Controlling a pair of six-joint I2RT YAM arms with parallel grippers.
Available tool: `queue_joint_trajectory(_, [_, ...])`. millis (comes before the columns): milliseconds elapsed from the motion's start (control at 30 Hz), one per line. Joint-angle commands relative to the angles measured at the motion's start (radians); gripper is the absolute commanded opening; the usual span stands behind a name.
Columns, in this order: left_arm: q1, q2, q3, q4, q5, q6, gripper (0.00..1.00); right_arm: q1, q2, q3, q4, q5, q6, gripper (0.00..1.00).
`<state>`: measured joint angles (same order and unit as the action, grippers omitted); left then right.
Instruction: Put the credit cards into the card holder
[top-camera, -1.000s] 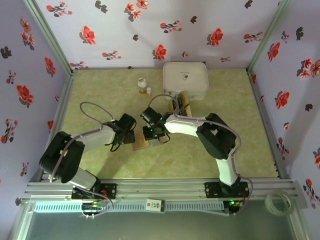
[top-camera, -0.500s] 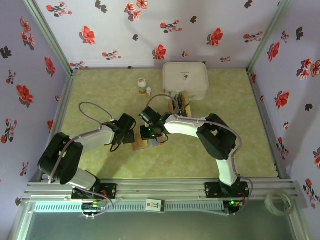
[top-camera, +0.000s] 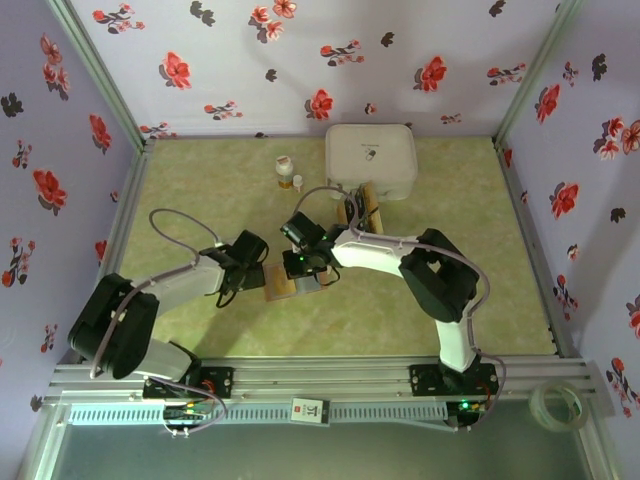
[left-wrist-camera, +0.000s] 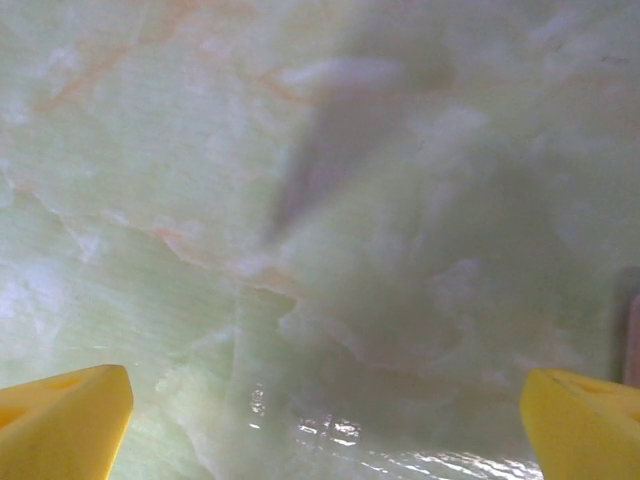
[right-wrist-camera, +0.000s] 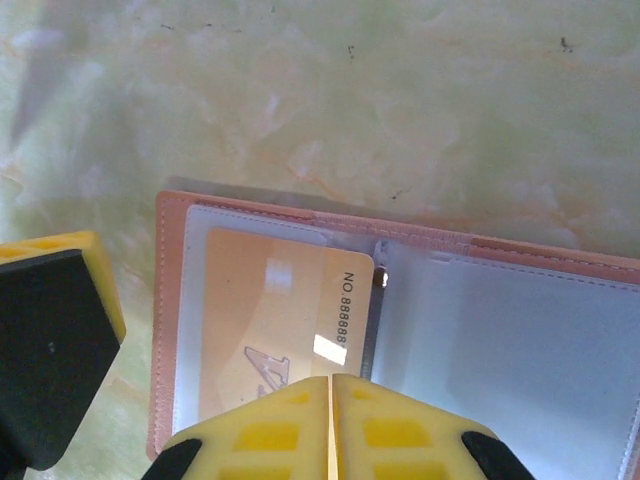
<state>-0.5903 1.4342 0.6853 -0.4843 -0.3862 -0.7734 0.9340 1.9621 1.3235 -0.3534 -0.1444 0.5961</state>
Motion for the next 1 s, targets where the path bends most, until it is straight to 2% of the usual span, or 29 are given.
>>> queue_joint_trajectory(0, [0.007,0.026,-0.006,-0.021,-0.036,-0.025,1.0,-0.009,0.027,0.0,-0.032,0.028,-0.026,0.1])
queue_joint_trajectory(967, [0.007,0.114,0.005,0.023,-0.011,-0.007,1.0,0.006,0.094,0.061,-0.057,-0.035,-0.036,0.09])
